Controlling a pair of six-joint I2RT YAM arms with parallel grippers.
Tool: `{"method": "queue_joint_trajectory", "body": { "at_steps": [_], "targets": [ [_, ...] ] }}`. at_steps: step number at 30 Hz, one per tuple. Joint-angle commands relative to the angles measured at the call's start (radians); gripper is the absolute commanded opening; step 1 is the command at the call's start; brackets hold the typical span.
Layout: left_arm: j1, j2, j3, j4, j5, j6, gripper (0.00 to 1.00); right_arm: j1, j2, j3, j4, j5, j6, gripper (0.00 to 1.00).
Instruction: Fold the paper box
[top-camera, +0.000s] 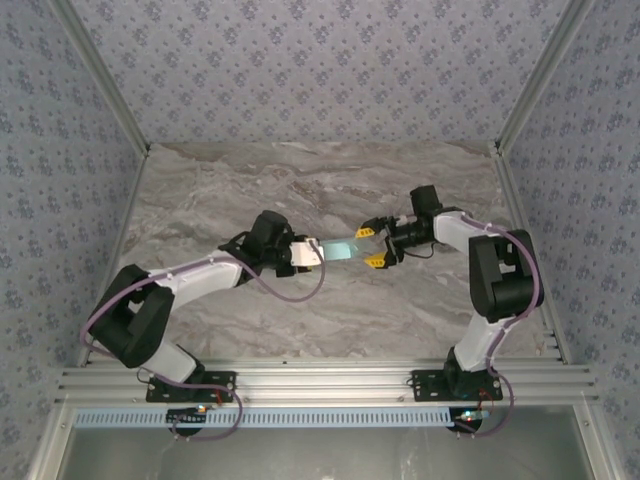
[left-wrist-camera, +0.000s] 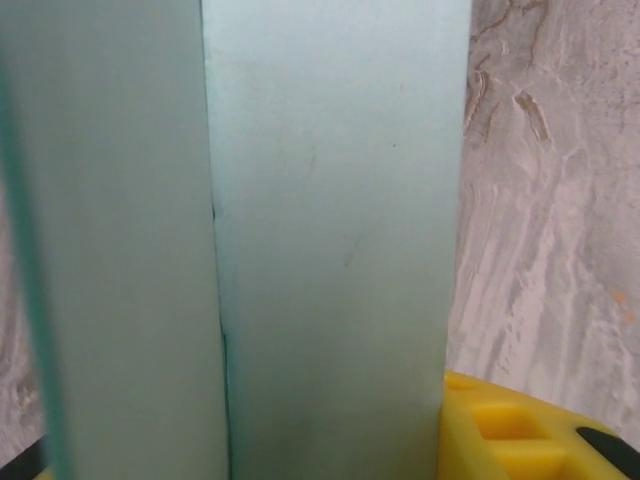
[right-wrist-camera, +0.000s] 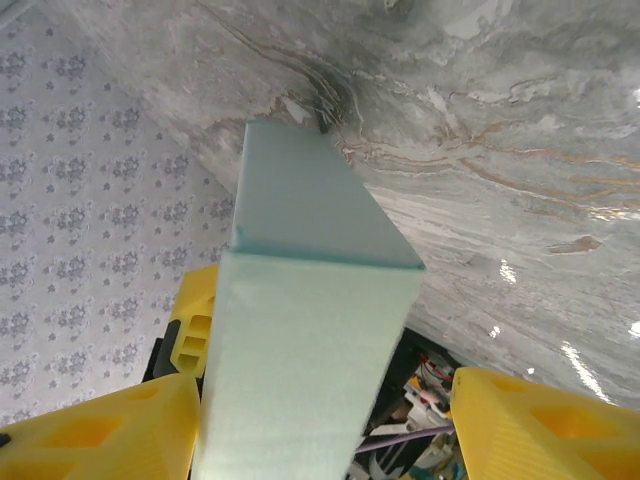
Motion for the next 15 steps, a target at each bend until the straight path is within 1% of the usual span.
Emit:
{"method": "queue_joint_trajectory", "body": {
  "at_steps": [1,3,6,11,15],
  "targets": [
    [0.010,-0.049,0.090,-0.258,0.024,-0.036,0.41,-0.023,-0.062,0.032,-0.114,0.080,-0.070,0.69],
    [0.010,-0.038,0.152,-0.380,0.045,-0.049,0.43,-0.045,-0.123,0.023,-0.123,0.151,-0.091,0.69],
    [0.010,0.006,0.251,-0.564,0.063,-0.072,0.43,-0.065,-0.222,0.028,-0.157,0.314,-0.162,0.69],
    [0.018,0.106,0.391,-0.784,0.092,-0.092,0.43,-0.056,-0.285,0.031,-0.128,0.424,-0.306,0.68],
    [0.022,0.195,0.502,-0.900,0.128,-0.095,0.44,-0.036,-0.298,0.013,-0.086,0.459,-0.386,0.67]
  ]
}}
